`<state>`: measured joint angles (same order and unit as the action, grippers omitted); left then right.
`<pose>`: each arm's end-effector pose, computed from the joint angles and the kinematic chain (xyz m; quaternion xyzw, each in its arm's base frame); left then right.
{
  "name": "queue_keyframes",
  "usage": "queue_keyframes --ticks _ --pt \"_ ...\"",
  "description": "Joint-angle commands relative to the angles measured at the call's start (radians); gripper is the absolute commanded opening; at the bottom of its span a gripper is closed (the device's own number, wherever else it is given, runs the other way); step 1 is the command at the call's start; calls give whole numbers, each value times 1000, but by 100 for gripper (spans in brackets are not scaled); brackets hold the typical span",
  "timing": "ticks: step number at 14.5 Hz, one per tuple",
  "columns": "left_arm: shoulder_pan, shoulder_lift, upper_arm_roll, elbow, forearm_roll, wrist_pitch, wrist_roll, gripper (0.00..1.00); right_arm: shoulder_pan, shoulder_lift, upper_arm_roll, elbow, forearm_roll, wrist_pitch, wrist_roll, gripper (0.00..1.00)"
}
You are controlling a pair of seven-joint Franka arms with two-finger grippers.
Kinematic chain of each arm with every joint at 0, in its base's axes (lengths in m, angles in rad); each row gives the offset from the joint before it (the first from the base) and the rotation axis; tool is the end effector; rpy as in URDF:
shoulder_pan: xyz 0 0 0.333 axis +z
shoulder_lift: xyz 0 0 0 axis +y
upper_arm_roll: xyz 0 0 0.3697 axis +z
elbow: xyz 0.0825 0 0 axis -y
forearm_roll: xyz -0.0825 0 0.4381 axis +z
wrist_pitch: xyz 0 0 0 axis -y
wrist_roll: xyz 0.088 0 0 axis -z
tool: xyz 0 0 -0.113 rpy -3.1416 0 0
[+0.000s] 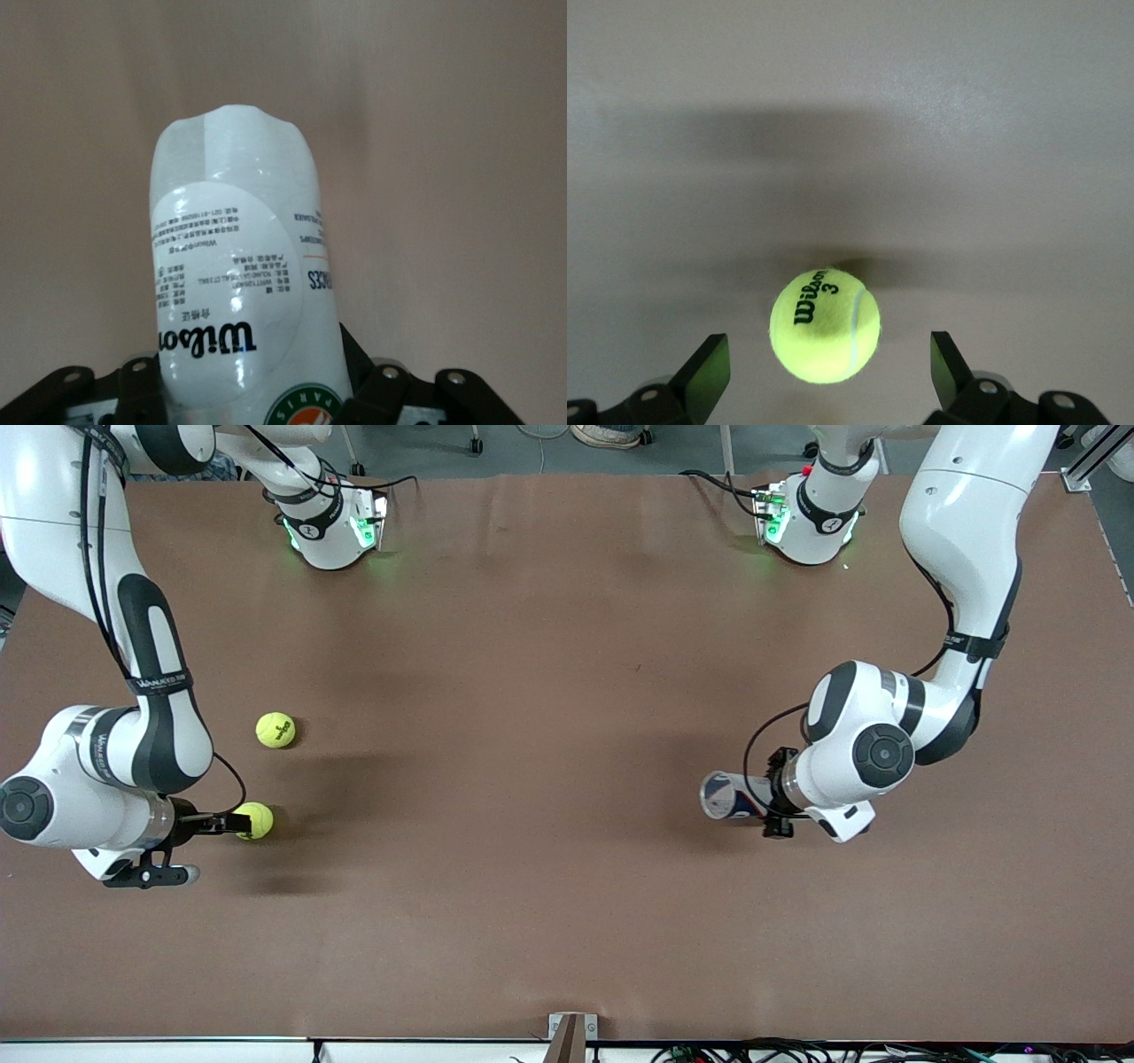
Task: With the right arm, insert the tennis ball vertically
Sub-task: 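Raise the tube upright with the left gripper while the right gripper grasps a ball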
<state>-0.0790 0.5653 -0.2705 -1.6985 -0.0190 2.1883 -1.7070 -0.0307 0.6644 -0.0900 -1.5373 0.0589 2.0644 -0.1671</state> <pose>0.7001 -0.2327 0.2782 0.7604 0.6439 -0.0829 0.0171 0.7632 -0.0785 0.2589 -0.9976 -0.0151 0.0669 0.0063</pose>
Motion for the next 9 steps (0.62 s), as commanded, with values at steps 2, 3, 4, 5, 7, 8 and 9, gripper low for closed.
queue_keyframes --ticks 2,3,4,5,7,8,9 --pt "-8 18 -58 60 -207 -22 119 63 -5 21 4 -1 9 10 -14 100" --pt "-11 34 -76 83 -263 -22 144 63 -5 26 4 -1 10 10 -14 100" --pt "-11 51 -96 104 -309 -22 173 63 -5 34 6 -1 10 11 -14 100" --pt "-13 65 -117 121 -361 -19 193 63 -5 38 6 -1 10 11 -12 100" --pt "-19 85 -148 128 -436 -4 222 63 -5 44 6 -3 10 11 -14 100" --pt "-22 93 -153 128 -479 22 233 63 -5 50 6 -3 10 11 -12 100" --pt "-25 103 -159 126 -527 53 260 63 -5 55 6 -3 10 11 -14 100"
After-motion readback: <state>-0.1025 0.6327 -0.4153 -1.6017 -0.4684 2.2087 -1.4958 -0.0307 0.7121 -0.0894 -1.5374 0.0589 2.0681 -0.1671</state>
